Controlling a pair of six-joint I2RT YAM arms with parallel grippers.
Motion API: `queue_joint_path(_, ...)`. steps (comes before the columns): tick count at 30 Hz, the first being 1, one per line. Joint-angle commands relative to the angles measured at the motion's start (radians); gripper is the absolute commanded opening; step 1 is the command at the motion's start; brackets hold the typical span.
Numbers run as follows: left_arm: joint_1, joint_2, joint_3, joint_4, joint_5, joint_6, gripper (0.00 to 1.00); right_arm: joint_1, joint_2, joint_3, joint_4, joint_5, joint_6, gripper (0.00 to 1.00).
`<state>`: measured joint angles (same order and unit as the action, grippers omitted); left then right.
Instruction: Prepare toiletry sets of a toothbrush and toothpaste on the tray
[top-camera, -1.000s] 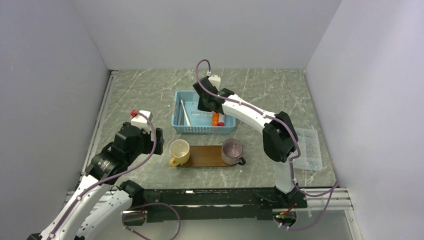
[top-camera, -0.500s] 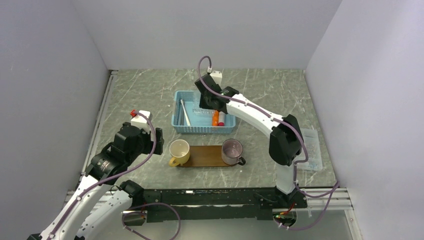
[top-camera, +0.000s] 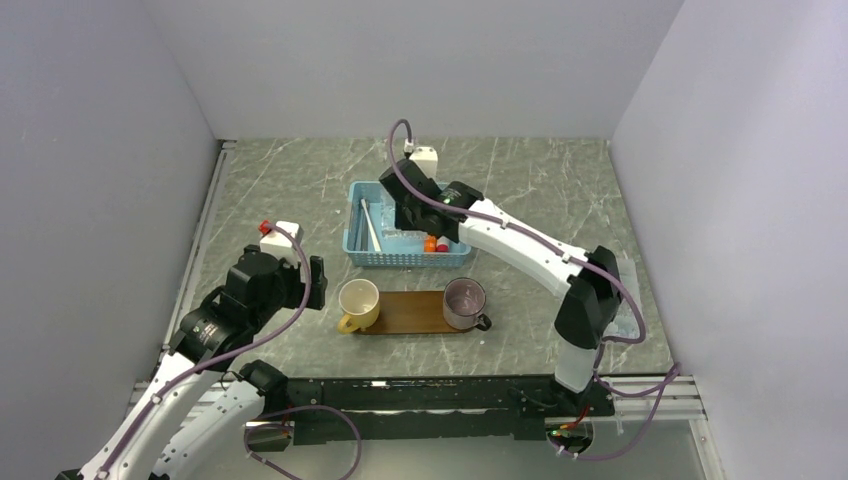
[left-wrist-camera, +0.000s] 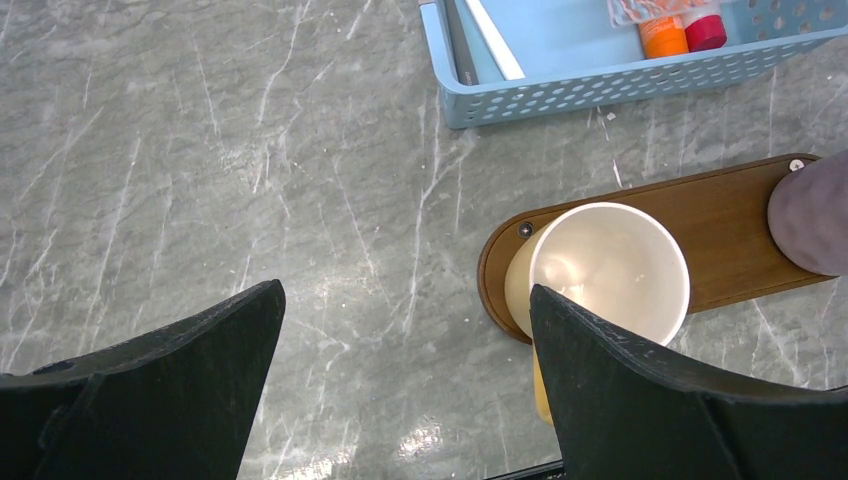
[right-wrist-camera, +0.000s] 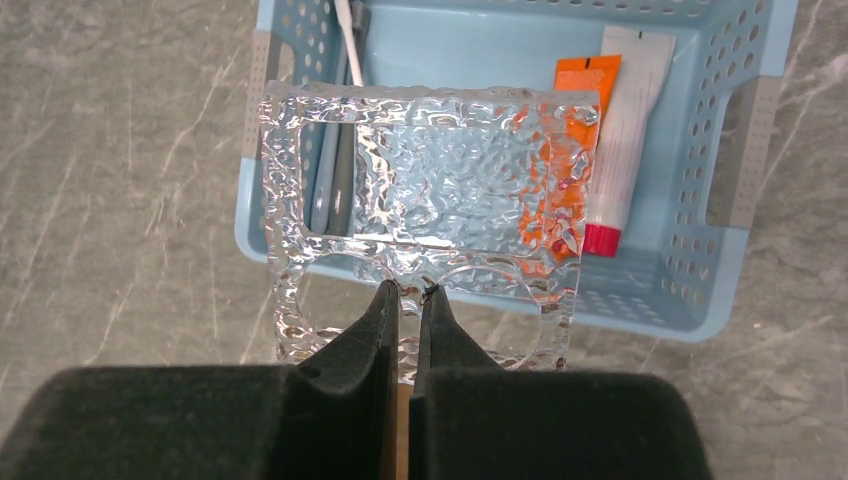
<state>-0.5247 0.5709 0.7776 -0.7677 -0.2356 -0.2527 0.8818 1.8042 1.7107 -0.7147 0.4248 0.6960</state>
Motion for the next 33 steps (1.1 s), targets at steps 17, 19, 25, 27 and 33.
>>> queue_joint_path(17, 0.005, -0.039, 0.009, 0.015, -0.018, -0.009, 0.99, 0.168, -0.262, -0.135, -0.152, 0.138, 0.205, 0.00)
queue_joint_path(19, 0.005, -0.045, 0.008, 0.017, -0.024, -0.011, 0.99, 0.186, -0.276, -0.156, -0.155, 0.132, 0.224, 0.00)
queue_joint_path(25, 0.005, -0.052, 0.009, 0.010, -0.053, -0.021, 0.99, 0.224, -0.311, -0.212, -0.171, 0.134, 0.273, 0.00)
queue_joint_path(27, 0.005, -0.058, 0.008, 0.008, -0.058, -0.022, 0.99, 0.236, -0.319, -0.229, -0.180, 0.136, 0.288, 0.00)
queue_joint_path(33, 0.005, -0.066, 0.006, 0.011, -0.061, -0.023, 0.99, 0.267, -0.334, -0.266, -0.185, 0.129, 0.337, 0.00)
